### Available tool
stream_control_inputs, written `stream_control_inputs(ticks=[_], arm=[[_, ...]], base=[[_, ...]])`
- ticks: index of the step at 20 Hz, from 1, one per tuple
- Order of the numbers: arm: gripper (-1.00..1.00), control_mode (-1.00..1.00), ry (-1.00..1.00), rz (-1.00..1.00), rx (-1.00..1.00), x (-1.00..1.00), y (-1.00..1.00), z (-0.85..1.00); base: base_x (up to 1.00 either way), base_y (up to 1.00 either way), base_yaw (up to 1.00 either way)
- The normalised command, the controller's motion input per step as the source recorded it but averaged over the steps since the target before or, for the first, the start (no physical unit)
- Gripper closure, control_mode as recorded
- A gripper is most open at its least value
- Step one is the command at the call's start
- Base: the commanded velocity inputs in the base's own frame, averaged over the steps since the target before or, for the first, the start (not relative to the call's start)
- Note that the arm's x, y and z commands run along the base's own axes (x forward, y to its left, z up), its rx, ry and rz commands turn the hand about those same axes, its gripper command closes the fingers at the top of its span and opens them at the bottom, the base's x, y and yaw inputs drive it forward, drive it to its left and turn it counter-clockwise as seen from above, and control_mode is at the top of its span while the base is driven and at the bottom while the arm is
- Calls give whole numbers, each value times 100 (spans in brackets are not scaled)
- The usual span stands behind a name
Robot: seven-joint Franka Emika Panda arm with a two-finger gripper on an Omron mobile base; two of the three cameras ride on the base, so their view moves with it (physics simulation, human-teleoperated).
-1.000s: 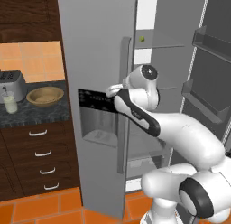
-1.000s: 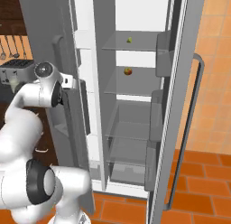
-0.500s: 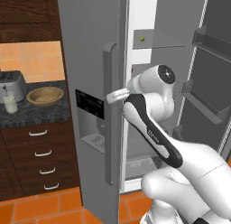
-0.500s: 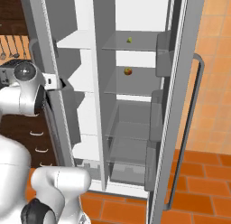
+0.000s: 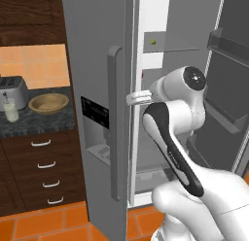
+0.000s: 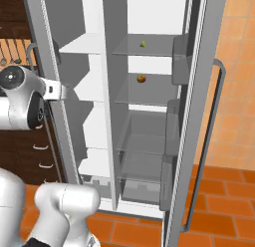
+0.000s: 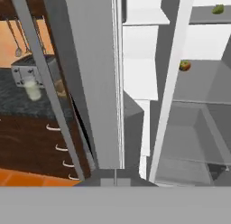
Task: Grab a lemon wedge from the fridge and one ice cube from the ice bowl, and put them in the glass of lemonade.
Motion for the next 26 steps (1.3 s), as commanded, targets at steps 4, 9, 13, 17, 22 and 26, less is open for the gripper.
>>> stream_control_inputs(ticks=[4, 9, 13, 17, 22, 26], arm=[[100, -100, -6, -16, 34, -4, -100, 10], [100, -100, 0, -8, 35, 11, -94, 13], [100, -100, 10, 0, 49, 82, -19, 2], [100, -100, 26, 13, 49, 100, 11, 0], [100, -100, 38, 14, 25, 100, 23, -7], [-100, -100, 14, 7, 17, 63, 23, -53]], base=[[0, 0, 0], [0, 0, 0], [0, 0, 0], [0, 0, 0], [0, 0, 0], [0, 0, 0]])
